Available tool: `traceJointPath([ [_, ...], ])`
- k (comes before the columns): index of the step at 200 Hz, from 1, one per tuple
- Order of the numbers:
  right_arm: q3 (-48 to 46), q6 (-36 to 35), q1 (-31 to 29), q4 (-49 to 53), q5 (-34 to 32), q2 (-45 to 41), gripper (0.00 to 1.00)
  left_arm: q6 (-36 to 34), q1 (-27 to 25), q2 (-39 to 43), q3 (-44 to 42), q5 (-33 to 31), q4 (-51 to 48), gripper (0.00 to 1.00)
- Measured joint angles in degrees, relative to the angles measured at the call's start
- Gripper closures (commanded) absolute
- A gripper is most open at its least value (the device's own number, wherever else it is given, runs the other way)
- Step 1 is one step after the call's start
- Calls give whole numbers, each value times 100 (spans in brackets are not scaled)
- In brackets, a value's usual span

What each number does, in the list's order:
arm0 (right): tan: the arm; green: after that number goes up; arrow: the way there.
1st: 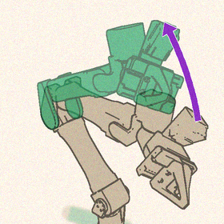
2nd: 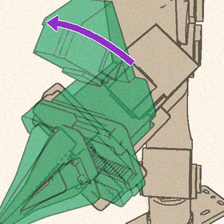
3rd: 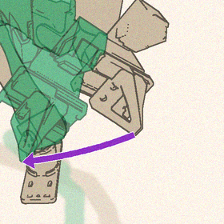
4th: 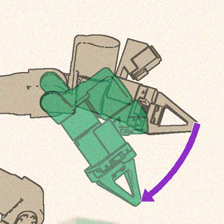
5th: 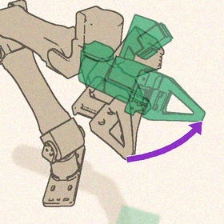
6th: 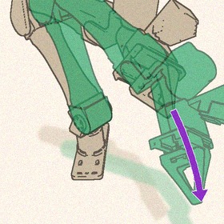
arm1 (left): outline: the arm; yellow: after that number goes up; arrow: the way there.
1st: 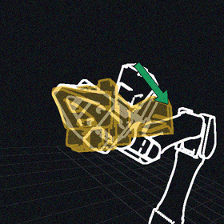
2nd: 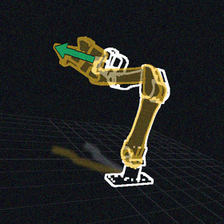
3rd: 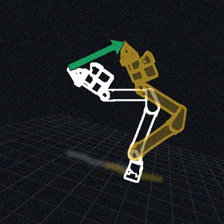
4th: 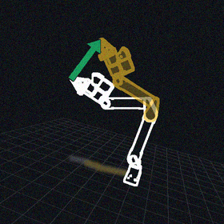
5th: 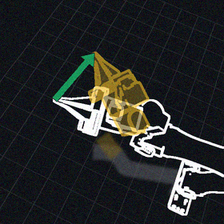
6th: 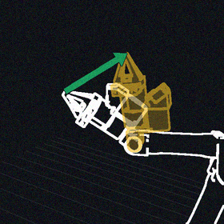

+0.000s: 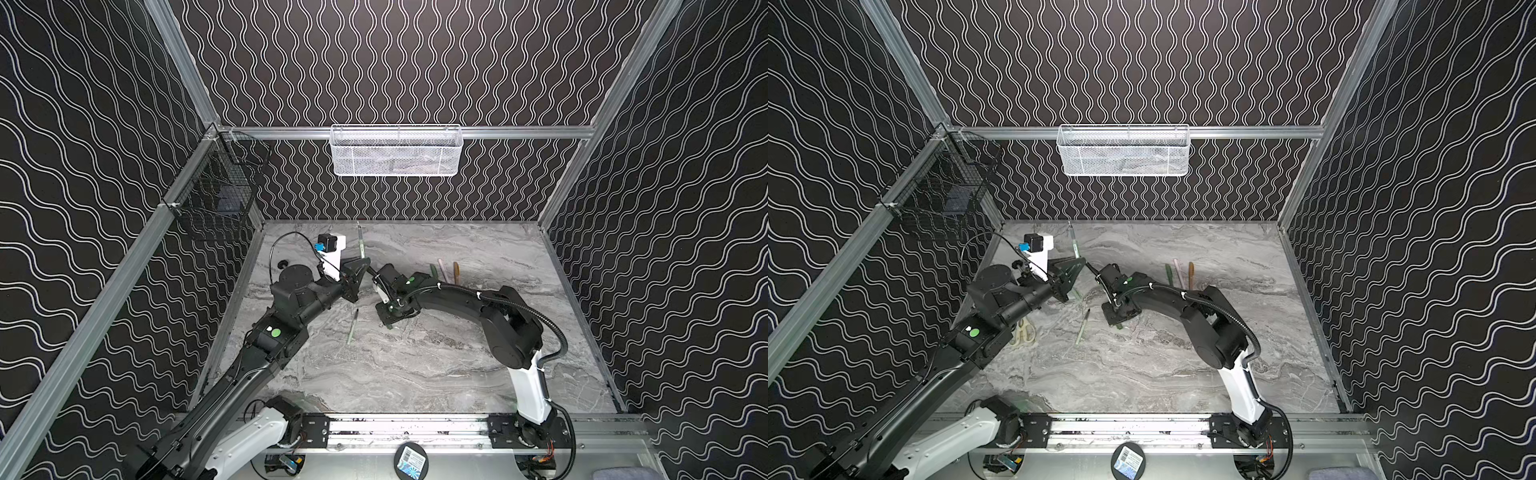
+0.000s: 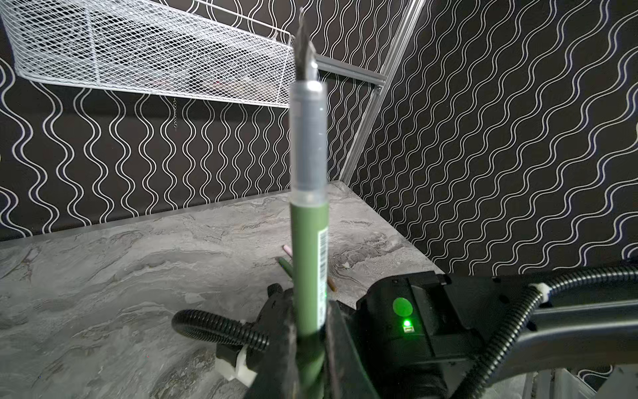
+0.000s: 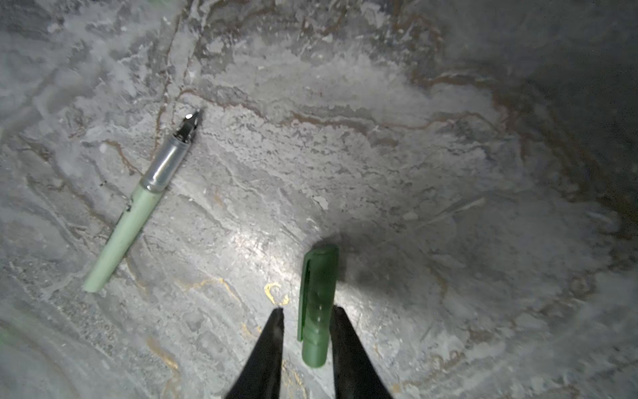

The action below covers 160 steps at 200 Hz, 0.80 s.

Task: Insert the pens into the pen caps
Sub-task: 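Grasp the green cap on the table with the right gripper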

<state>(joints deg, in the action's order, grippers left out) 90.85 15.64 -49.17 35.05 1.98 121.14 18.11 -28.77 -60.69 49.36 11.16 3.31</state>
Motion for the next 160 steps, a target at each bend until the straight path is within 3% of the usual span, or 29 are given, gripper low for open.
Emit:
traceJointPath([
  [100,55,-11,42,92,-212,251,77,-2,0,20,0,2,-2,100],
  [160,-66,0,39,-81,-210,173,86,-2,0,-4,0,2,0,100],
])
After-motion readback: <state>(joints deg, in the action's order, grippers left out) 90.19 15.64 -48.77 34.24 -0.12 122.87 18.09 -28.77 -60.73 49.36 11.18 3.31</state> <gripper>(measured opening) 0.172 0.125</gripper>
